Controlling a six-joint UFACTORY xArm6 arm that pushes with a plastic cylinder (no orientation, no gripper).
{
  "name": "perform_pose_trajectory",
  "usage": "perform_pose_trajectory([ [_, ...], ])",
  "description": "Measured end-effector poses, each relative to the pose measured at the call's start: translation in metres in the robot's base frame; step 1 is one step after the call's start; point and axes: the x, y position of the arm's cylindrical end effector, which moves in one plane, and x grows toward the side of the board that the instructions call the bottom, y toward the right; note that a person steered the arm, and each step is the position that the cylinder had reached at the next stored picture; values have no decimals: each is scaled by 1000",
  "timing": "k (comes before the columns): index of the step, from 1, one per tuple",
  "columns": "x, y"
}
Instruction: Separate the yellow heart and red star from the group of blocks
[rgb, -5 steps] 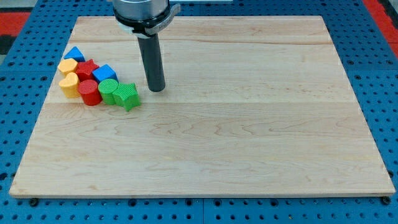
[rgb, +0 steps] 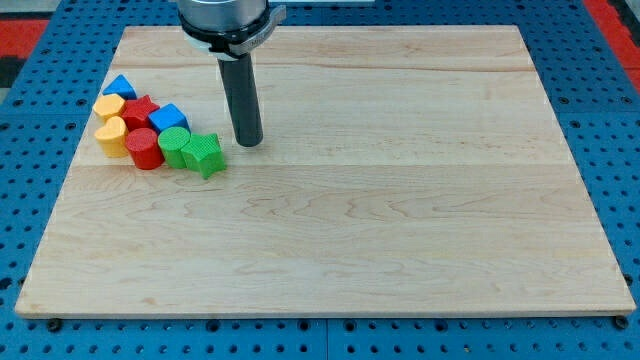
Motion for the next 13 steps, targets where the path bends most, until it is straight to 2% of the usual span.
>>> perform_pose_trajectory([
  [1, 23, 28],
  [2, 63, 46],
  [3, 103, 16],
  [4, 122, -51],
  [5, 110, -129],
  [6, 69, -167],
  [7, 41, -172],
  [8, 33, -182],
  [13, -60, -84],
])
